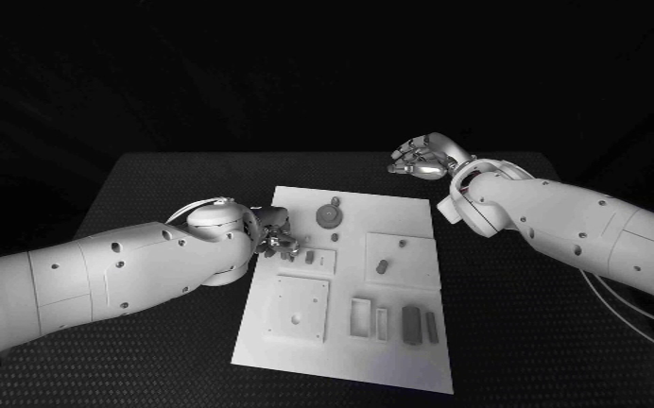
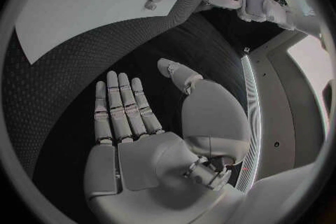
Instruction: Assemble the parts on the task board
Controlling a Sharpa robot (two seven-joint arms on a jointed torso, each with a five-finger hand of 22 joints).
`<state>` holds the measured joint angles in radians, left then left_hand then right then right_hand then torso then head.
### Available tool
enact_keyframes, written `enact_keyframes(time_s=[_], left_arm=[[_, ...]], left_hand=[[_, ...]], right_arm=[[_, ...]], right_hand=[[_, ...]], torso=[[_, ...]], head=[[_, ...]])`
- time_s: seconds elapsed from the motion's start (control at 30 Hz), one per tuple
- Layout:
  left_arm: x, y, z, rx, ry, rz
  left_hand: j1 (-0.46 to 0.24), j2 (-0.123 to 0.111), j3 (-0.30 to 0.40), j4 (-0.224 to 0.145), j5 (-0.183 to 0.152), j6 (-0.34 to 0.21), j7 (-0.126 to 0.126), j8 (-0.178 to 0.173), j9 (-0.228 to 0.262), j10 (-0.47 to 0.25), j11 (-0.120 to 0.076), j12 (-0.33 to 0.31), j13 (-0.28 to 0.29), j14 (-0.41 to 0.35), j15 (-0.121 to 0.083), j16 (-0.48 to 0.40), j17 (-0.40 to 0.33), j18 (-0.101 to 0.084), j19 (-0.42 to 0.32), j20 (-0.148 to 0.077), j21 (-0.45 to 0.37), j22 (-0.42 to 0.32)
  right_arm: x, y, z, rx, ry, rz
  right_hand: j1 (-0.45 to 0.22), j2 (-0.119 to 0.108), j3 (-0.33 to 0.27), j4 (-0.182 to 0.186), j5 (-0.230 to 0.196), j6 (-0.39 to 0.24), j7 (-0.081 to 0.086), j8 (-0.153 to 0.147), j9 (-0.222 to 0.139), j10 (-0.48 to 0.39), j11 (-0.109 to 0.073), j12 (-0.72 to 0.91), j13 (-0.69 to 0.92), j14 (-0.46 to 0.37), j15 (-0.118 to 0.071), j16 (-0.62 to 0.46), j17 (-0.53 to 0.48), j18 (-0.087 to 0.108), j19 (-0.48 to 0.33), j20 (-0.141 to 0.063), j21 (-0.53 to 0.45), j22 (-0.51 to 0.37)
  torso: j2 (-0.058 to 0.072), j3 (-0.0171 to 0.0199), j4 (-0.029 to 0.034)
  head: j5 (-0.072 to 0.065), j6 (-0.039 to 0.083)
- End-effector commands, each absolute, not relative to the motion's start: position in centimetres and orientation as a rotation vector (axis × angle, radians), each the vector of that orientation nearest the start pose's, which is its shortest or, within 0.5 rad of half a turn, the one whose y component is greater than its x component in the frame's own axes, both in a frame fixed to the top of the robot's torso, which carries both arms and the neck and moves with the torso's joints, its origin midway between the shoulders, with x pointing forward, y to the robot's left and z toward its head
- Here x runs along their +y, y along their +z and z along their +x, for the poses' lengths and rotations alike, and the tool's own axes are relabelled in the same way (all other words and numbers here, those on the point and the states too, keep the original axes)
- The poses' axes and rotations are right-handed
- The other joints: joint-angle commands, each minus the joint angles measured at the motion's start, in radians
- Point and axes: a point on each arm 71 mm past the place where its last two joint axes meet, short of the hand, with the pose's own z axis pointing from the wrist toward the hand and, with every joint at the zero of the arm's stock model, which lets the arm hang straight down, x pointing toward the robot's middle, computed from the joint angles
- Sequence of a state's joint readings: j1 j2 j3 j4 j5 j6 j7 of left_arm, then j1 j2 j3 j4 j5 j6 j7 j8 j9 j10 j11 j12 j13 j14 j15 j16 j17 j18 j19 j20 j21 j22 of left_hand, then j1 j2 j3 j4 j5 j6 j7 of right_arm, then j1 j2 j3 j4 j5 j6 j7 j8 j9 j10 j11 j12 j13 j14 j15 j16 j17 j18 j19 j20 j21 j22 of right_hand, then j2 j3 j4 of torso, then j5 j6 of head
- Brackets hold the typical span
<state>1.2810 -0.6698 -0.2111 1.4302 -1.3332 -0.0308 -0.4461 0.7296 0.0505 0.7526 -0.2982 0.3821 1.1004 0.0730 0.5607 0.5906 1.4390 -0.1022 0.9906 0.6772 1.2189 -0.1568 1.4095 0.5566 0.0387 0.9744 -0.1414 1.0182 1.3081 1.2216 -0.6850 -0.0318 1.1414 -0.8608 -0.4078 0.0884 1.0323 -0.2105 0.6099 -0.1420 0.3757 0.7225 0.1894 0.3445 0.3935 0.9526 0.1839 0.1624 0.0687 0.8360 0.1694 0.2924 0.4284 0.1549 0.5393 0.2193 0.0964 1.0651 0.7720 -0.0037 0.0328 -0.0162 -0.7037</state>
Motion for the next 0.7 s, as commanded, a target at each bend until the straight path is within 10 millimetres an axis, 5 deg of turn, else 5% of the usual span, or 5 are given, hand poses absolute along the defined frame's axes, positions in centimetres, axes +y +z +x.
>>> enact_keyframes(time_s=[0.03,0.7], left_arm=[[16.27,-24.16,48.81,2.112,-0.304,0.146],[16.19,-24.53,48.22,2.080,-0.309,0.179]], left_hand=[[0.003,0.016,0.024,0.013,0.003,0.101,-0.097,0.005,0.000,-0.025,-0.030,0.005,-0.001,0.020,-0.029,0.004,-0.001,0.008,0.006,-0.126,0.007,0.018],[0.004,0.014,0.027,0.013,0.001,0.100,-0.098,0.007,0.000,-0.026,-0.031,0.006,-0.003,0.022,-0.030,0.004,-0.003,0.008,0.009,-0.127,0.008,0.017]], right_arm=[[-24.21,-18.81,55.71,1.576,0.818,0.430],[-24.31,-19.07,55.63,1.582,0.817,0.433]], right_hand=[[-0.002,0.002,-0.004,-0.001,0.005,-0.007,0.029,0.005,-0.002,0.007,0.001,-0.004,0.000,-0.003,0.007,-0.006,-0.002,-0.013,-0.006,-0.001,-0.007,0.002],[-0.003,0.003,-0.005,0.000,0.007,-0.007,0.029,0.006,-0.002,0.008,0.001,-0.006,0.000,-0.003,0.006,-0.006,-0.002,-0.013,-0.006,-0.001,-0.008,0.004]], torso=[[0.000,0.0004,0.0003],[0.000,0.0004,0.0000]], head=[[0.000,0.000],[0.001,-0.002]])
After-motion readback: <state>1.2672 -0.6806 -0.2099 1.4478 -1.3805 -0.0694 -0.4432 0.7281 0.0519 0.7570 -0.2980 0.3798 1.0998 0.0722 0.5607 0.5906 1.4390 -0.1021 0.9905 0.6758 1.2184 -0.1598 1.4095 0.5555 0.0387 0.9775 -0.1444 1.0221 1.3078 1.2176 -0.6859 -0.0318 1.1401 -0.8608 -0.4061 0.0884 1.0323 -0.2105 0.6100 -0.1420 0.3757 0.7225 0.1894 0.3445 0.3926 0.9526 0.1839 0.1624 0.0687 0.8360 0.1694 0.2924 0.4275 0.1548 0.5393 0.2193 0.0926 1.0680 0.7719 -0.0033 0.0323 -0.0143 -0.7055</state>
